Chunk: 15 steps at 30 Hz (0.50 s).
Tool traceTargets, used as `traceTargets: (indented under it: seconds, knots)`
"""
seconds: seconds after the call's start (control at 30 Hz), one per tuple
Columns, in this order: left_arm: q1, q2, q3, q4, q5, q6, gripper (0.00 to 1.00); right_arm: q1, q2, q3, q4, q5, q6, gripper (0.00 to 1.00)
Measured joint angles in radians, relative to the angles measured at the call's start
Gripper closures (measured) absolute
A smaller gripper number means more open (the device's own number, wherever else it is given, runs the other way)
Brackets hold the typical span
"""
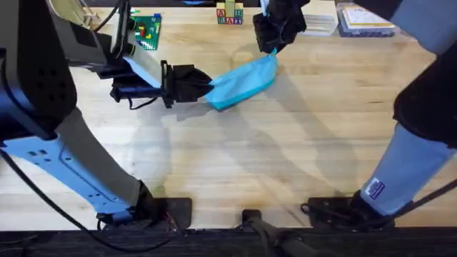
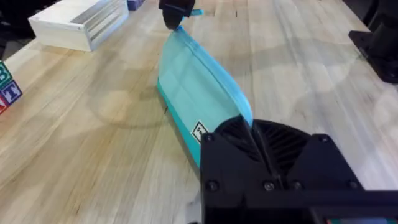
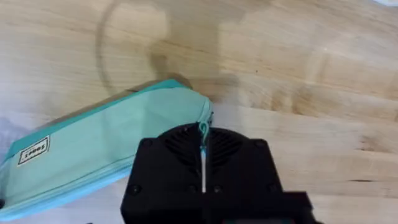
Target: Unzip the bag, pick up the pens from the table one at a time and place them inside, then zip the bag closed.
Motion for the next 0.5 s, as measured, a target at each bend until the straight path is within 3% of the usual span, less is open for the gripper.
traceTargets:
  seconds: [0.5]
  knots:
    - [-0.007,0.000,0.000,0.001,0.000,0.000,0.959,-0.066,0.000,-0.009,0.034,-0.085,0.001,0.968]
